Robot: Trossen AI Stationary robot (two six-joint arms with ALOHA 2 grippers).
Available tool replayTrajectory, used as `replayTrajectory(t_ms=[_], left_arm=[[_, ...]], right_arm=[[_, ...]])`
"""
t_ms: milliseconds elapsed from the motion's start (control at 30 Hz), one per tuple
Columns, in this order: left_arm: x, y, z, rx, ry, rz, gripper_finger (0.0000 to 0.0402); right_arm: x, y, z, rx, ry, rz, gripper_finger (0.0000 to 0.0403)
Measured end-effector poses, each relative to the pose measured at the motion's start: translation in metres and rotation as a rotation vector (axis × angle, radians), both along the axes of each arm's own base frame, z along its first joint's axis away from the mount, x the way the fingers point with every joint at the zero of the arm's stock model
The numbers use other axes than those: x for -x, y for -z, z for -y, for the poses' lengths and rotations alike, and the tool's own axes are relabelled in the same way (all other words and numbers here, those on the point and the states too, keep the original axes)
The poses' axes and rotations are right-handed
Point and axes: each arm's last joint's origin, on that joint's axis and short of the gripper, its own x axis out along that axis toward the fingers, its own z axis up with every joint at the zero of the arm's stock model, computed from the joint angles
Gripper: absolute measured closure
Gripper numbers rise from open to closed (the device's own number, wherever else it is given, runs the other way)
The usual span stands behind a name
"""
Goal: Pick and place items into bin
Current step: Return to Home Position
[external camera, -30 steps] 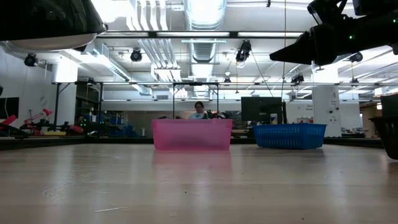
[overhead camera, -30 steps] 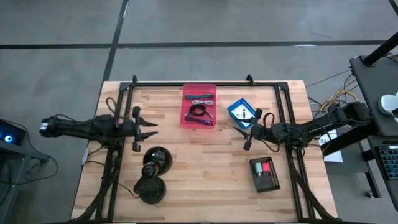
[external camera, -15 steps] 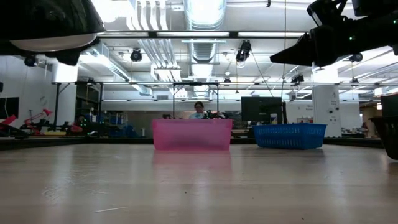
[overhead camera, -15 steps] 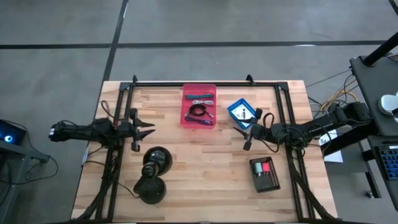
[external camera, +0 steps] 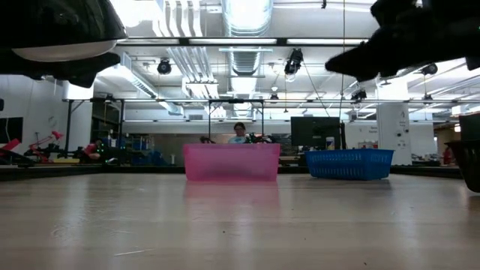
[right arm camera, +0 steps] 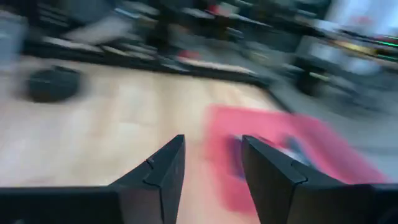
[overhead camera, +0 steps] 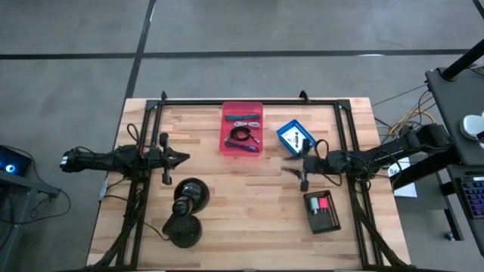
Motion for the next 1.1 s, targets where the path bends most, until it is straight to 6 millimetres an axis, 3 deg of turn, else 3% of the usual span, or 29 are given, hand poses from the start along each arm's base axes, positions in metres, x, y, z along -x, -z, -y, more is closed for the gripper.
replayTrajectory(t_ms=[133,400,667,1100], left_arm=[[0.0,-0.002,0.0,0.001,0.0,0.008,0.0392],[0.0,-0.001,0.0,0.0,0.001,0.01,0.0392],[0.0,0.0,0.0,-0.044,0.0,-0.006,0.0392],[0.0,0.0,0.0,-0.052,-0.006,-0.008,0.0391]], right_arm=[[-0.002,0.002,-0.008,-0.062,-0.264,-0.01,0.029],[0.007,0.018,-0.007,-0.082,-0.255,-0.06,0.0387],[0.041,0.047,0.004,-0.098,-0.113,-0.008,0.0392],[0.058,0.02,0.013,0.012,-0.112,0.149,0.0394]])
